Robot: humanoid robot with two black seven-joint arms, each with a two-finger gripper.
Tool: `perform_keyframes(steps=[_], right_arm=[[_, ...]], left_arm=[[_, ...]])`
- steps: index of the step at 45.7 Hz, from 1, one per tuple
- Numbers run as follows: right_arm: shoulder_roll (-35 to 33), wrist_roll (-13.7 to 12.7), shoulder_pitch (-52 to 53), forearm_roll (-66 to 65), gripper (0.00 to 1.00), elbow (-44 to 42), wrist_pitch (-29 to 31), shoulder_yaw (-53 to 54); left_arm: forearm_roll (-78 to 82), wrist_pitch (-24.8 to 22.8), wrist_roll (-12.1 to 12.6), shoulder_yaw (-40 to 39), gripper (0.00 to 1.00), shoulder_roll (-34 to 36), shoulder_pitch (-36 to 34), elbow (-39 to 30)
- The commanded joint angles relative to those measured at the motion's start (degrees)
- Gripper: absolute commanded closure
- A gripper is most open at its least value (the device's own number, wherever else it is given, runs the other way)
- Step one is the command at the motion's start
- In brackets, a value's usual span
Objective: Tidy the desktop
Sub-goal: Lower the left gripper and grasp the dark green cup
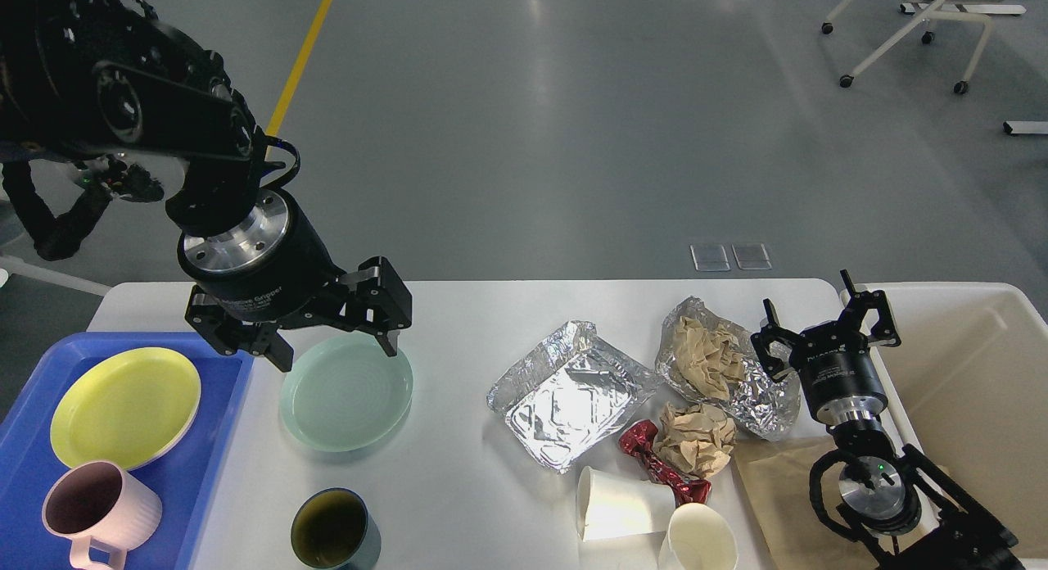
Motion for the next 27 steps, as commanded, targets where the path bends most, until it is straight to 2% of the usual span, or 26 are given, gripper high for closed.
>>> perform_keyframes(steps=[1, 5, 17, 27], right_arm=[[0.0, 0.0, 0.0, 0.0, 0.00, 0.0, -0.1, 0.0], [0.0, 0.0, 0.0, 0.0, 0.00, 0.0, 0.0, 0.0], [0.0, 0.0, 0.0, 0.0, 0.00, 0.0, 0.0, 0.0], [0.0, 0.0, 0.0, 0.0, 0.00, 0.0, -0.1, 0.0]], left_arm=[[7.8, 1.1, -0.1, -2.9, 0.04, 3.9, 6.9, 0.4], [12.3, 4.0, 0.0, -4.4, 0.05, 5.6, 12.9, 0.5], [24.1, 20.1, -0.1, -6.0, 0.07, 9.8, 28.5, 2.1], [30.9, 23.1, -0.1, -7.1, 0.08, 9.5, 36.8, 3.4]])
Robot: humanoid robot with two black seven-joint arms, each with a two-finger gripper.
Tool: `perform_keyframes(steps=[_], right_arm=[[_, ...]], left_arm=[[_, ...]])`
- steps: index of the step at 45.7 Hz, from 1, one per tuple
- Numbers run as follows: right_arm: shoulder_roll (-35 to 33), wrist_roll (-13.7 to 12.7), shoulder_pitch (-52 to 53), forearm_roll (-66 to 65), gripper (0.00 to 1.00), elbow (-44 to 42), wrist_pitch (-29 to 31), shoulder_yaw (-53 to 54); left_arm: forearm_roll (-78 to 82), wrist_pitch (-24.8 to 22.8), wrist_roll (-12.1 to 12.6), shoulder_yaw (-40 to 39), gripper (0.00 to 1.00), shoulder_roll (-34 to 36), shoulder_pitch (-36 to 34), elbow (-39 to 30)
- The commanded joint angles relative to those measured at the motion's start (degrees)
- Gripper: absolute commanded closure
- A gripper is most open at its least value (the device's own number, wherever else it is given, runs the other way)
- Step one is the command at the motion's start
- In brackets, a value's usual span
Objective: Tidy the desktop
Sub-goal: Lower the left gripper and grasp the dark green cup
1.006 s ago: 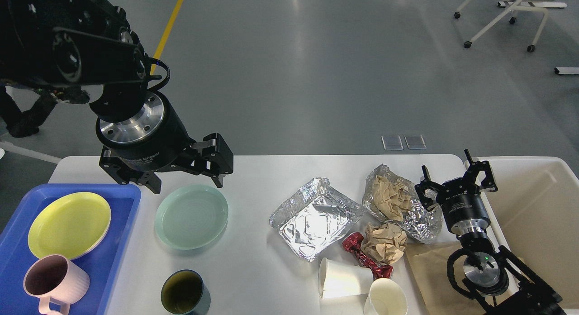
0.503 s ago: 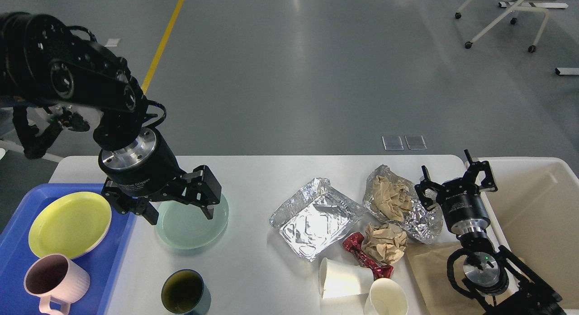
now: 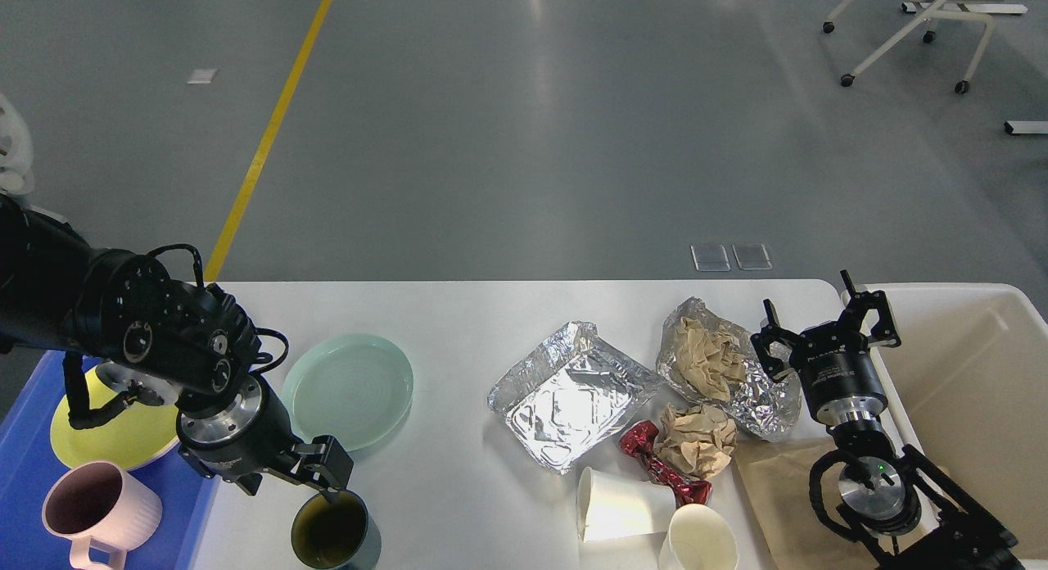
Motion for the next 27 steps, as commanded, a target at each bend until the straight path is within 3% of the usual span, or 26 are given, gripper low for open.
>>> perform_keyframes(steps=[1, 27], right_arm=[[0.0, 0.0, 0.0, 0.0, 0.00, 0.0, 0.1, 0.0], [0.0, 0.0, 0.0, 0.0, 0.00, 0.0, 0.0, 0.0]], left_arm=[[3.5, 1.7, 0.0, -1.1, 0.09, -0.1, 4.4, 0.8], [5.0, 4.2, 0.2, -2.0, 0.16, -3.2, 15.3, 9.5]])
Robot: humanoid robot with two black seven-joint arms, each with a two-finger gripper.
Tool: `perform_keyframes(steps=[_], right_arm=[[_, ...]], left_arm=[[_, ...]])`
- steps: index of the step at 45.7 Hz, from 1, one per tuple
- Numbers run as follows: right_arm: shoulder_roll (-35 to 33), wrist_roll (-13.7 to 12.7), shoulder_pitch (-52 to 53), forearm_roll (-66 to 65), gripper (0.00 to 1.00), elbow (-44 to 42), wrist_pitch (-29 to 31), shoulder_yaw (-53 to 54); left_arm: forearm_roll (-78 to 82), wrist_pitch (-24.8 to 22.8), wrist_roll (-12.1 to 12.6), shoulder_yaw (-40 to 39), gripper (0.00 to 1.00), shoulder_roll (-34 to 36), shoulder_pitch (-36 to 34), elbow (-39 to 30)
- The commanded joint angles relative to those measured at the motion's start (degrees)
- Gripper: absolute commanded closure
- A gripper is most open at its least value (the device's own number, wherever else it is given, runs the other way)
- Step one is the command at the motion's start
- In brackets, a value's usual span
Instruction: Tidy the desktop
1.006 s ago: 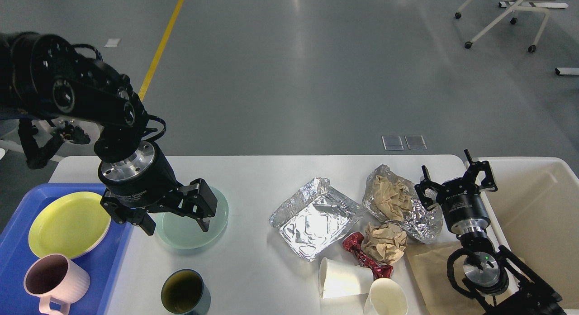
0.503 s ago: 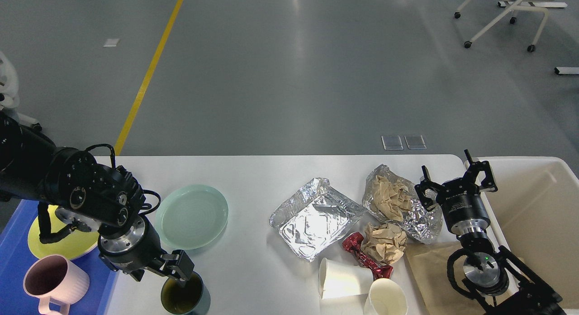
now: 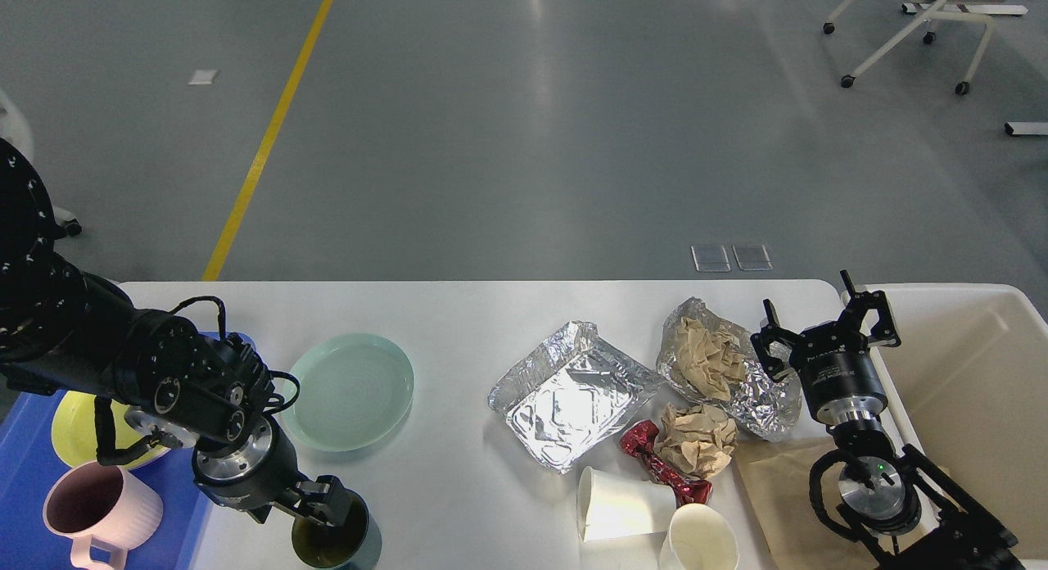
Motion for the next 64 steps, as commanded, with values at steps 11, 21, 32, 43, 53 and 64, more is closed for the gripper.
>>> perform_keyframes(steps=[11, 21, 32, 43, 53, 64], right_arm=[[0.0, 0.0, 0.0, 0.0, 0.00, 0.0, 0.1, 0.0], [0.0, 0.0, 0.0, 0.0, 0.00, 0.0, 0.0, 0.0], [0.0, 0.0, 0.0, 0.0, 0.00, 0.0, 0.0, 0.0], [0.0, 0.0, 0.0, 0.0, 0.00, 0.0, 0.0, 0.0], [0.1, 0.0, 0.0, 0.0, 0.00, 0.0, 0.0, 0.0], [0.0, 0.0, 0.0, -0.1, 0.00, 0.0, 0.0, 0.0]], left_arm=[[0.1, 0.9, 0.3, -0.4, 0.33, -1.4, 4.4, 3.5], [0.0, 0.8, 1.1, -0.5, 0.65, -2.1, 5.0, 4.1], [-0.9, 0.1, 3.4, -0.8, 1.00, -1.8, 4.8, 4.1], [-1.1, 0.0, 3.4, -0.9, 1.00, -1.3, 4.6, 4.0], [-1.5, -1.4, 3.2, -0.7, 1.00, -1.1, 2.4, 3.2], [-5.5, -19.0, 3.2, 0.7, 1.00, 0.2, -14.3, 1.4]])
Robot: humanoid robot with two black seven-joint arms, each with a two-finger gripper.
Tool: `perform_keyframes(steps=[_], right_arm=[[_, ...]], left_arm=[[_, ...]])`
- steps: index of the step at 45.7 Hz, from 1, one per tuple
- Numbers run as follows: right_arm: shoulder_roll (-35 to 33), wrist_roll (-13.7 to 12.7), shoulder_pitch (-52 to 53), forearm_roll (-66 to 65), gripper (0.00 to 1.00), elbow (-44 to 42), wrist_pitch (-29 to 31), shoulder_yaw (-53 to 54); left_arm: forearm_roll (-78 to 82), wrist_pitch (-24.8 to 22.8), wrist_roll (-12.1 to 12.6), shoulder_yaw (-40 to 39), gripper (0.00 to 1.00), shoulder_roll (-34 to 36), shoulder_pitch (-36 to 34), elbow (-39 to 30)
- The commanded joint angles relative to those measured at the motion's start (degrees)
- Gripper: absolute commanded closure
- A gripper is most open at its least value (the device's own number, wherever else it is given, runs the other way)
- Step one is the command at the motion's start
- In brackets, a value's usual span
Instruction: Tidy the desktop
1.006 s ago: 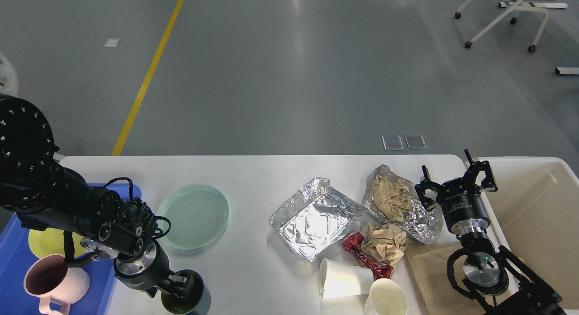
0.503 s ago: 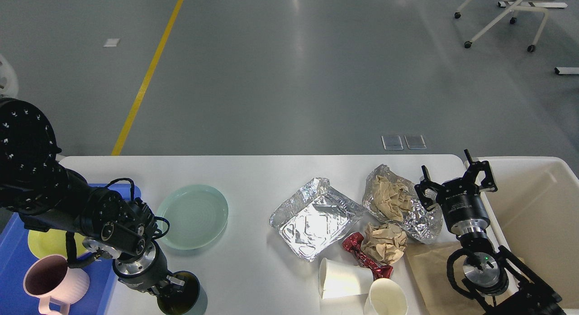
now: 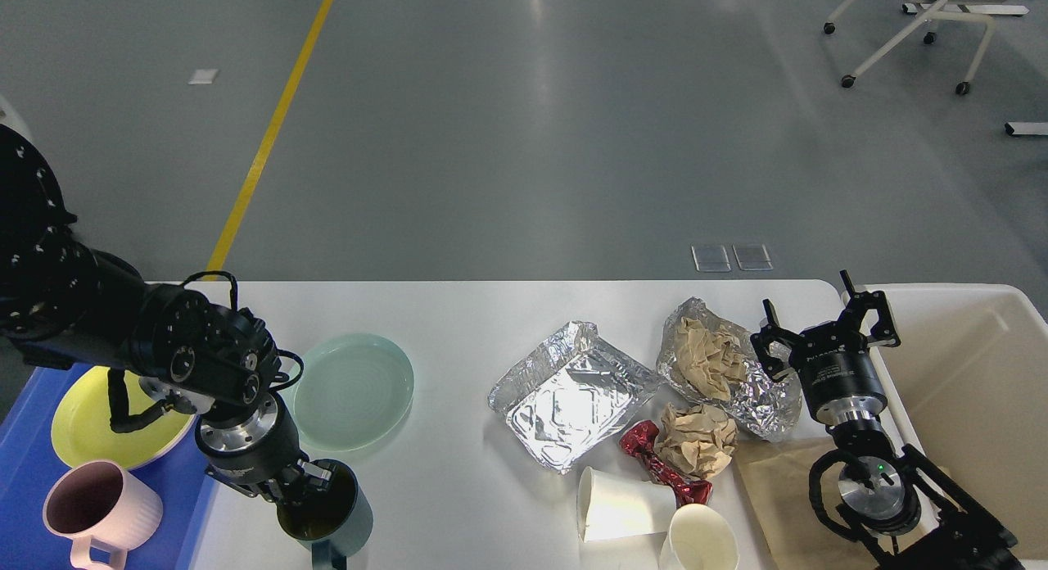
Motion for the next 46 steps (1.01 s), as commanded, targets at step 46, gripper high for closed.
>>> perform_keyframes(steps=[46], right_arm=[[0.0, 0.0, 0.0, 0.0, 0.00, 0.0, 0.0, 0.0]], left_arm=[[-11.7, -23.8, -4.8, 20.2, 1.00, 8.5, -43.3, -10.3]])
